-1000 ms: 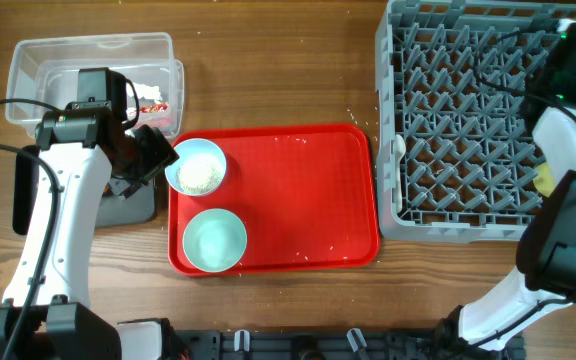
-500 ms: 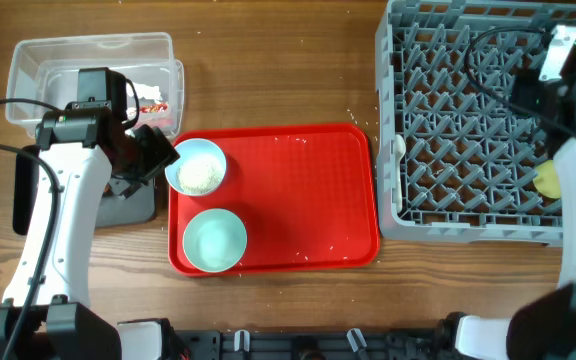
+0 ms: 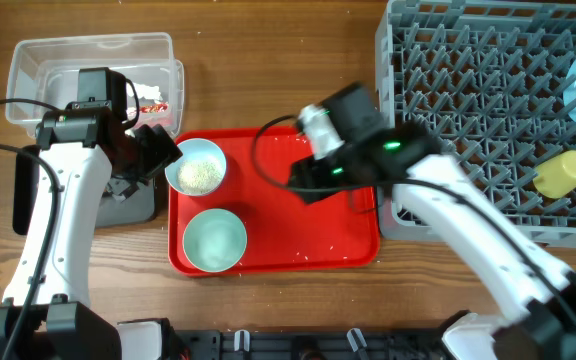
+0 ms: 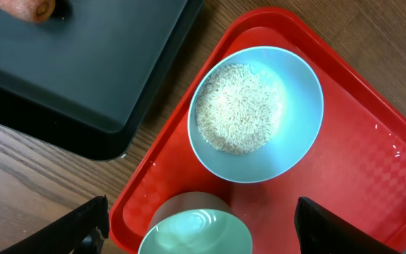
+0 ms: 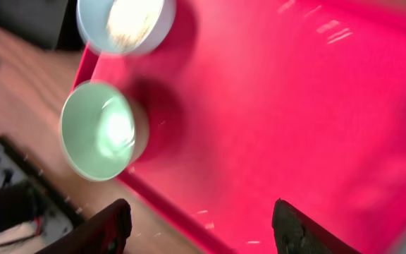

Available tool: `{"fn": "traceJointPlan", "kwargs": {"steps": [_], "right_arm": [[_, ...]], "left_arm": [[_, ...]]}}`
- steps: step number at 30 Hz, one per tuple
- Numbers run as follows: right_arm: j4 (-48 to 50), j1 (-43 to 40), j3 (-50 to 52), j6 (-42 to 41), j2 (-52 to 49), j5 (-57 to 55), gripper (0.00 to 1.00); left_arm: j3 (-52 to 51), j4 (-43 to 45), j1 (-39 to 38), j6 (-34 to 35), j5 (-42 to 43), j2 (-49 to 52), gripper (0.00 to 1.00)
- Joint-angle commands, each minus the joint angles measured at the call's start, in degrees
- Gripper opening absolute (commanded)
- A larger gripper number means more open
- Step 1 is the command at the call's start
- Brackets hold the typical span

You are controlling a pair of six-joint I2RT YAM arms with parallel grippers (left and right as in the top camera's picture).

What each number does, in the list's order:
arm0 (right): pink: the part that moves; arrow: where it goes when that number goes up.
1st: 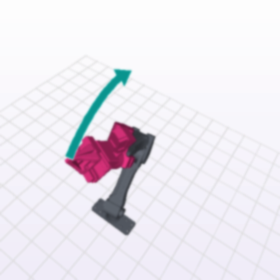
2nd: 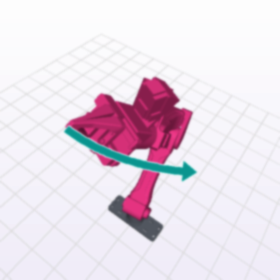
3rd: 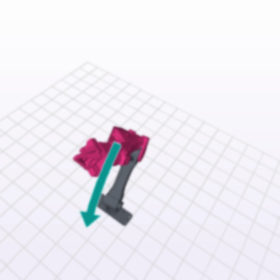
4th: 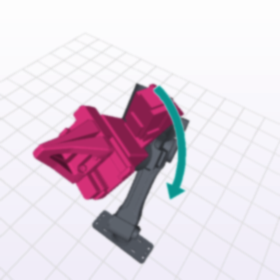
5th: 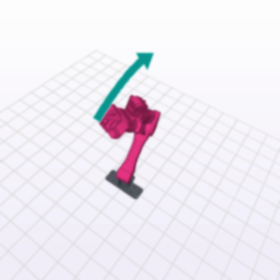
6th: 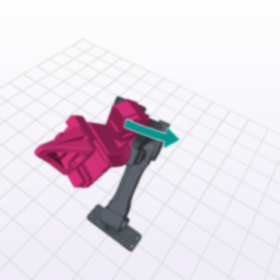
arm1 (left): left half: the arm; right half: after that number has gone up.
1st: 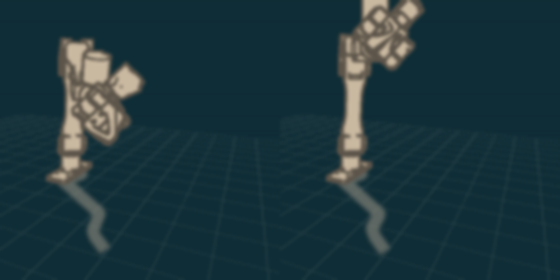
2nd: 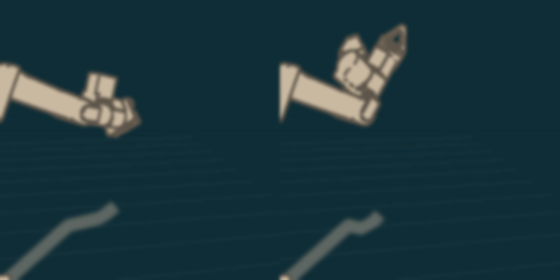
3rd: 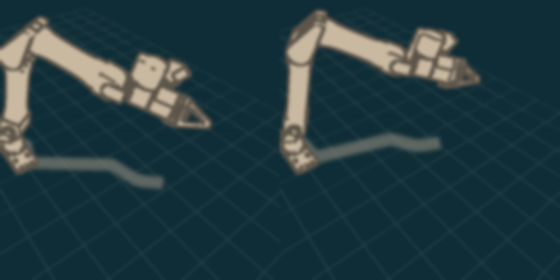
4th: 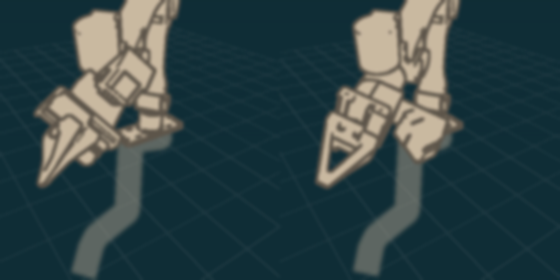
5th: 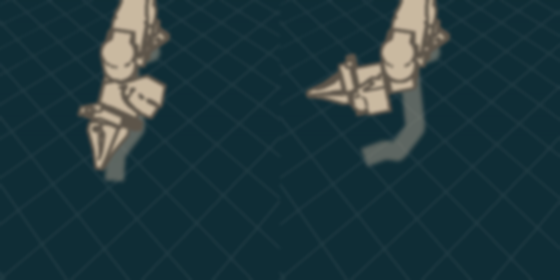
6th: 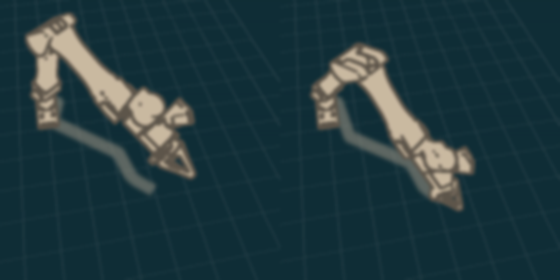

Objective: Sort waste into correct bins and load items into the dishwasher rack
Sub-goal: 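Reach the right gripper to the green bowl and grasp its rim, then carry the green bowl into the dish rack and release it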

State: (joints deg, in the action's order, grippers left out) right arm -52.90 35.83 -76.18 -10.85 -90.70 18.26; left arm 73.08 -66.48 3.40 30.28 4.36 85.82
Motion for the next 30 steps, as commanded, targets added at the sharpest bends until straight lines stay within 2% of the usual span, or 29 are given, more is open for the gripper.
{"fn": "traceJointPlan", "kwargs": {"steps": [1,6,9,14,16,21,23,28,30], "right_arm": [[2.32,6.49,-0.09,-9.51,-7.26,0.76,0.67],[8.63,13.07,-0.09,-16.35,-16.02,0.74,0.63],[10.88,15.47,-0.09,-18.88,-19.89,0.70,0.52],[11.98,16.11,-0.09,-23.74,-24.22,-0.17,0.25],[12.87,16.11,-0.09,-23.69,-24.44,-0.26,0.04],[11.54,12.85,-0.11,-22.23,-20.74,-5.75,0.04],[8.50,8.87,-0.11,-19.21,-15.30,-13.46,0.04],[6.27,-2.25,-0.11,-10.56,-1.25,-41.57,0.04],[11.61,-8.68,-0.11,-0.33,4.72,-57.53,0.04]], "left_arm": [[0.00,0.02,0.22,0.11,-0.37,0.33,0.84],[0.00,0.02,0.22,0.11,-0.39,0.33,0.85],[0.00,0.04,0.22,0.11,-0.37,0.33,0.84],[0.00,0.02,0.22,0.11,-0.37,0.33,0.85],[0.00,0.02,0.22,0.11,-0.39,0.33,0.85],[0.00,0.02,0.22,0.11,-0.37,0.33,0.85],[0.00,0.02,0.22,0.11,-0.37,0.33,0.85],[0.00,0.04,0.22,0.11,-0.37,0.33,0.85],[0.00,0.04,0.22,0.11,-0.37,0.33,0.85]]}}
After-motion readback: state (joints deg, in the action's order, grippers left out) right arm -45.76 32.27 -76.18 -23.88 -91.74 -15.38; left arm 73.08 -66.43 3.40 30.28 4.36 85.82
